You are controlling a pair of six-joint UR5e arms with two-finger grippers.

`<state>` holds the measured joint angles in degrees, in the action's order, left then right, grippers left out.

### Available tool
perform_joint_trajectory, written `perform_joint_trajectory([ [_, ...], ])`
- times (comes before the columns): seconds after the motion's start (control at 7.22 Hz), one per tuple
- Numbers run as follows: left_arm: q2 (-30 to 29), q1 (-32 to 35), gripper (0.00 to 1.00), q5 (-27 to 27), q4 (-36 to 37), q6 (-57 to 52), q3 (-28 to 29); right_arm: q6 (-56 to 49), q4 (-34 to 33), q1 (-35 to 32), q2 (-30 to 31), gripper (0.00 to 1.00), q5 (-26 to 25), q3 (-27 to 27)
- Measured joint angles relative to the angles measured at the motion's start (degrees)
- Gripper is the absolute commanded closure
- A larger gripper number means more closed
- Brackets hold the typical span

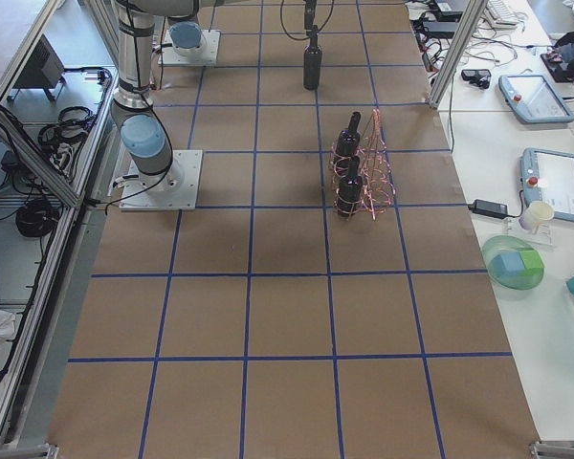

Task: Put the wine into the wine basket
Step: 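Reach the right gripper to the standing bottle while the left arm withdraws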

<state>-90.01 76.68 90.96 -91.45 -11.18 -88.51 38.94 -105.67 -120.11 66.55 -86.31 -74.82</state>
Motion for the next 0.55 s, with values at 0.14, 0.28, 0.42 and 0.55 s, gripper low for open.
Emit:
perform_joint_trajectory([
  [0.14,0.0,0.0,0.00,0.0,0.0,0.1,-0.2,-0.3,-1.0,0.0,-1.1,0.10,0.0,0.0],
  [0.28,0.0,0.0,0.00,0.0,0.0,0.2,-0.3,-0.8,-1.6,0.0,-1.8,0.11,0.0,-0.1],
  [0.42,0.0,0.0,0.00,0.0,0.0,0.2,-0.3,-1.1,-1.8,0.0,-2.3,0.11,0.0,-0.2],
  [0.55,0.1,0.0,0.00,0.0,0.0,0.2,-0.3,-1.2,-1.9,0.0,-2.6,0.12,0.0,-0.4],
])
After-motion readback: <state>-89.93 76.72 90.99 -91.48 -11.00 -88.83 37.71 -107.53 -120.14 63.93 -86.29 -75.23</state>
